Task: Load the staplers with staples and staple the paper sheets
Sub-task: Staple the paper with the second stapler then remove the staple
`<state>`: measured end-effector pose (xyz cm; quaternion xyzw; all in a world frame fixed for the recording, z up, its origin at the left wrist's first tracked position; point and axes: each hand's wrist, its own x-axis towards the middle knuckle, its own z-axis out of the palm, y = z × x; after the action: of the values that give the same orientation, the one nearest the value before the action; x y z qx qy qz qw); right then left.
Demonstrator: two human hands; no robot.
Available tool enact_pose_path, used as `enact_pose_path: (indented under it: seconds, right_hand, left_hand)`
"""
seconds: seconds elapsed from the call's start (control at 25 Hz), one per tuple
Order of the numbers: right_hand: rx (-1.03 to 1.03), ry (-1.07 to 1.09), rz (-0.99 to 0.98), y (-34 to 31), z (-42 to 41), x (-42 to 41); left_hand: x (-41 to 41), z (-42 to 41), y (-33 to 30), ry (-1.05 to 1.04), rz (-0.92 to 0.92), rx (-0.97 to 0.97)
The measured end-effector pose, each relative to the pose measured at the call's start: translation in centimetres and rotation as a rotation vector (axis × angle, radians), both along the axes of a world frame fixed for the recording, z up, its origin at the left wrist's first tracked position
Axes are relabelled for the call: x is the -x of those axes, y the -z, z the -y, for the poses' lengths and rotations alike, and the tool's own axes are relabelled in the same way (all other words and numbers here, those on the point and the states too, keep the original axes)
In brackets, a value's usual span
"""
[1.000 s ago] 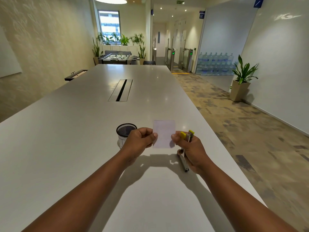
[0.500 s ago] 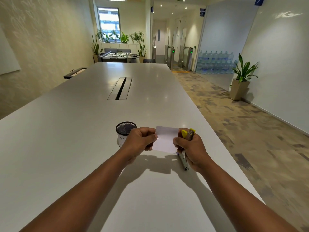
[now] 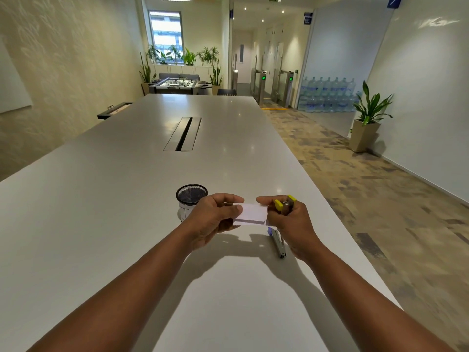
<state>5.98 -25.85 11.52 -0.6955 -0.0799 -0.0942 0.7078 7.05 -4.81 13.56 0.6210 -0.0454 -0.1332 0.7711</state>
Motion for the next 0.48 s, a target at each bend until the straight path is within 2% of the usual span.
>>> enact_pose_path:
  seconds: [0.2,0.48]
  right_hand:
    - [-0.091,0.013,-0.120,-0.35,0.32,-0.02]
    - [0.113,-0.032,-0.083,-0.39,0.25,0.00]
  left_hand:
    - [-0.16,-0.17,0.11,-0.025,0.068,-0.051]
    - [-0.15,-0.06,-0.05,-0.023,0.095,-0.082]
